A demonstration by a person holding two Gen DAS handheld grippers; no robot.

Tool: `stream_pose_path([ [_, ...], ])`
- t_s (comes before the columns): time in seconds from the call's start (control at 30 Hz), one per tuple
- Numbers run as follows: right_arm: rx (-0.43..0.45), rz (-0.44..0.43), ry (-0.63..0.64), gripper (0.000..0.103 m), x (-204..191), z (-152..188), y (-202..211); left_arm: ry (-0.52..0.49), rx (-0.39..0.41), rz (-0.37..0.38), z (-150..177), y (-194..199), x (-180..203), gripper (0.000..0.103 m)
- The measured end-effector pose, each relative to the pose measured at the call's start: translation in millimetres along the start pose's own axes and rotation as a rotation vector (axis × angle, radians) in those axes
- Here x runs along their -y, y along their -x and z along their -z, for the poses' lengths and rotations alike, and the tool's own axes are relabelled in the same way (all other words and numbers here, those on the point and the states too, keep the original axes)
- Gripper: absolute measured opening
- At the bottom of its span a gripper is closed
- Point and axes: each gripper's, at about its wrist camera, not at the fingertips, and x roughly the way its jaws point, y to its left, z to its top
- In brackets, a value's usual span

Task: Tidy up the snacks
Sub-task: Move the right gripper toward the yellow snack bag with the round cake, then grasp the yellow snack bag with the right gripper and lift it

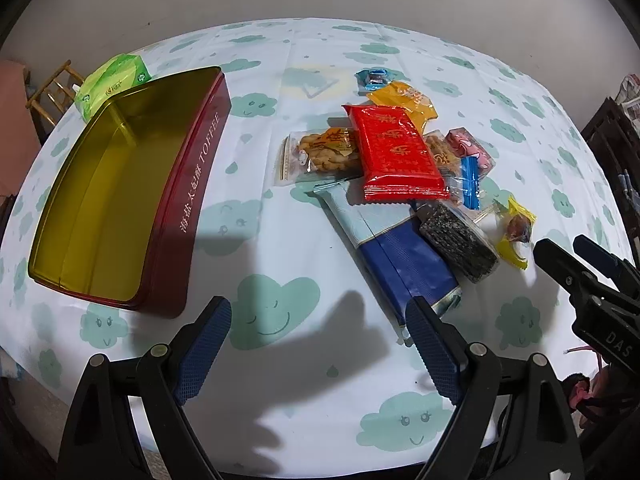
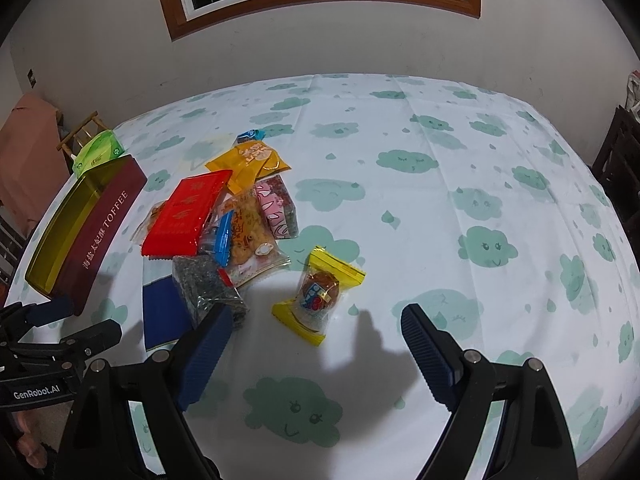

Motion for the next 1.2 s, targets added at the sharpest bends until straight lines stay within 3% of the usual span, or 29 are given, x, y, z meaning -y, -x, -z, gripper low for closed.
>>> stream_pose_path([
  [0.23, -0.007, -0.001, 0.001, 0.088, -1, 0, -2, 0.011, -0.005, 0.0, -1, -3, -4, 0.086],
  [0.63, -0.063, -0.019, -0.044, 0.056, 3, -7, -21, 0.021, -0.012, 0.002, -3, -8, -6, 0.086],
  [0.83, -0.076, 0.001, -0.067, 0.056, 8, -12, -32, 0.028, -0.017, 0.001, -6, -13, -7, 0.086],
  [0.97, -0.091, 0.002, -0.073, 0.046, 11, -14, -40, 0.031, -0.023, -0.002, -8, -15, -6, 0.086],
  [1.1, -0.094, 0.003, -0.076, 0.044, 13, -15, -44, 0.035, -0.023, -0.01, -9, -17, -6, 0.086],
  [1.2, -0.105, -0.009, -0.076, 0.035, 13, -14, -48, 0.04, -0.025, -0.015, -10, -18, -7, 0.086],
])
